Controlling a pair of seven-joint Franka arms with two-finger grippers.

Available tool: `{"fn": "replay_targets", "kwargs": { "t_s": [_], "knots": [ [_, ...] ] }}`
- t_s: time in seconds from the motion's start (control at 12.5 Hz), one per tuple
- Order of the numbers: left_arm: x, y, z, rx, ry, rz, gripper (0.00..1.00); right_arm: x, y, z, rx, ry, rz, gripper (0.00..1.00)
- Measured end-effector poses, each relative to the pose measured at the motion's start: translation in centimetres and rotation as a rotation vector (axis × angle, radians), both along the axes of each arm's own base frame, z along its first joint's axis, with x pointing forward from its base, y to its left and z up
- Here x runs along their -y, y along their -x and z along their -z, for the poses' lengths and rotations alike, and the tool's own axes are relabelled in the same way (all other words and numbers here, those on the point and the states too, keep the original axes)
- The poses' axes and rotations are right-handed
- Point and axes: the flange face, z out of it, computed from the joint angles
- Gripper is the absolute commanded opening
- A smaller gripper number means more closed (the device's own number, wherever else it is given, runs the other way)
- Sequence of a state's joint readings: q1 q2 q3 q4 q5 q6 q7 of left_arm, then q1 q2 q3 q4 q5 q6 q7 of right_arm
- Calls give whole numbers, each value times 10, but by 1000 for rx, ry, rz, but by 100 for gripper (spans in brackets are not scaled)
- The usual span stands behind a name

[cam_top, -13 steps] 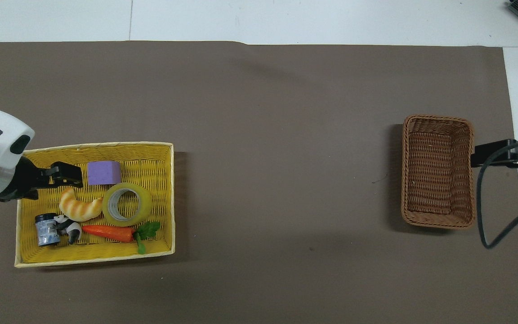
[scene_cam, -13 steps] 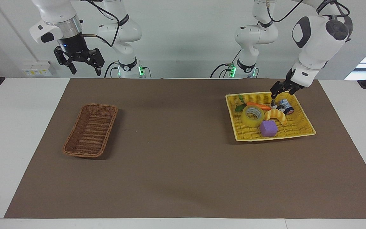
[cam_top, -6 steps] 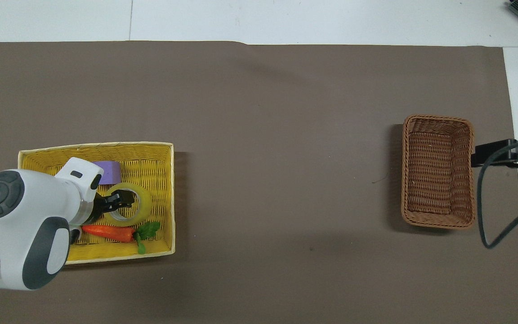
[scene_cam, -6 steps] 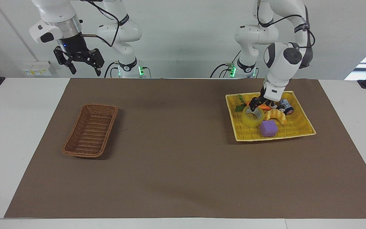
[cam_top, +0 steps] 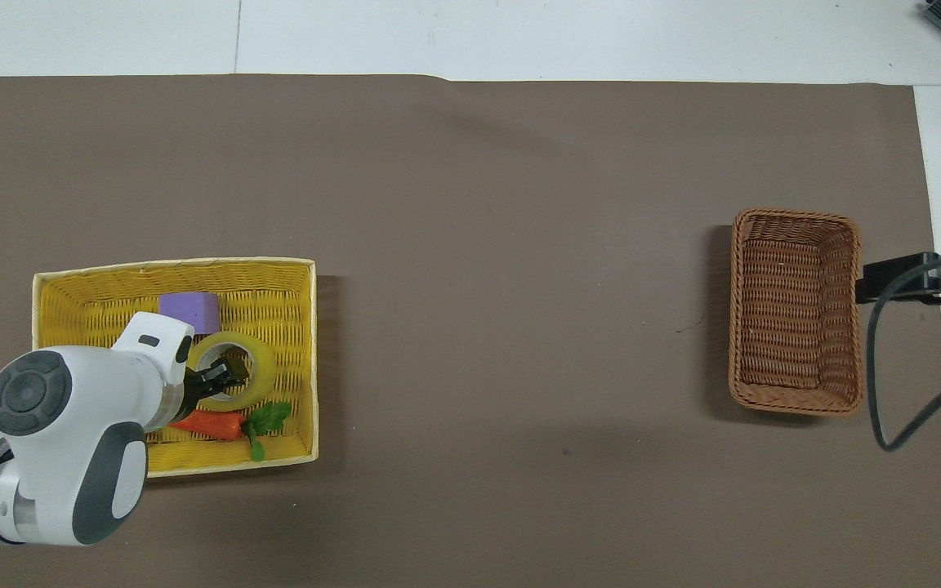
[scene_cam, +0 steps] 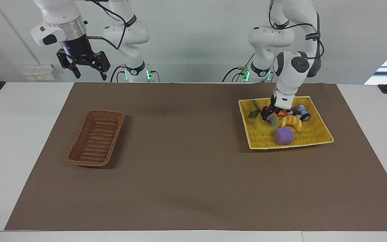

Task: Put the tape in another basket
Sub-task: 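Reach the left gripper into the yellow basket and grasp the tape roll, then lift the tape with the left gripper while the right gripper reaches toward it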

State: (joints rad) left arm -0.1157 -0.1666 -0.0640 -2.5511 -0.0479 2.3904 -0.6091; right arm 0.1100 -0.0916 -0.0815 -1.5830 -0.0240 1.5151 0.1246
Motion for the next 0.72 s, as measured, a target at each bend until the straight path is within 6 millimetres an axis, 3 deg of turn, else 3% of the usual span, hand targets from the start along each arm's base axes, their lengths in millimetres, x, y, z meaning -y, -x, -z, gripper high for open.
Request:
{"fn": "replay_targets", "kwargs": {
  "t_s": [0.08,0.16,0.24,0.48,0.72],
  "knots": [
    [0,1,1,3,0,-18,50,0,0,0,0,0,0,100],
    [0,2,3,-1,0,-27,15,0,0,0,-2,0,0,100],
    [0,3,4,-4,-1,-41,0,0,1,1,-12,0,0,100],
    [1,3,4,-16,-3,-45,0,0,3,4,-33,0,-1,100],
    [7,-8,-20,-66,-9,-37,0,-6,3,8,-39,-42,-57,100]
  ]
}}
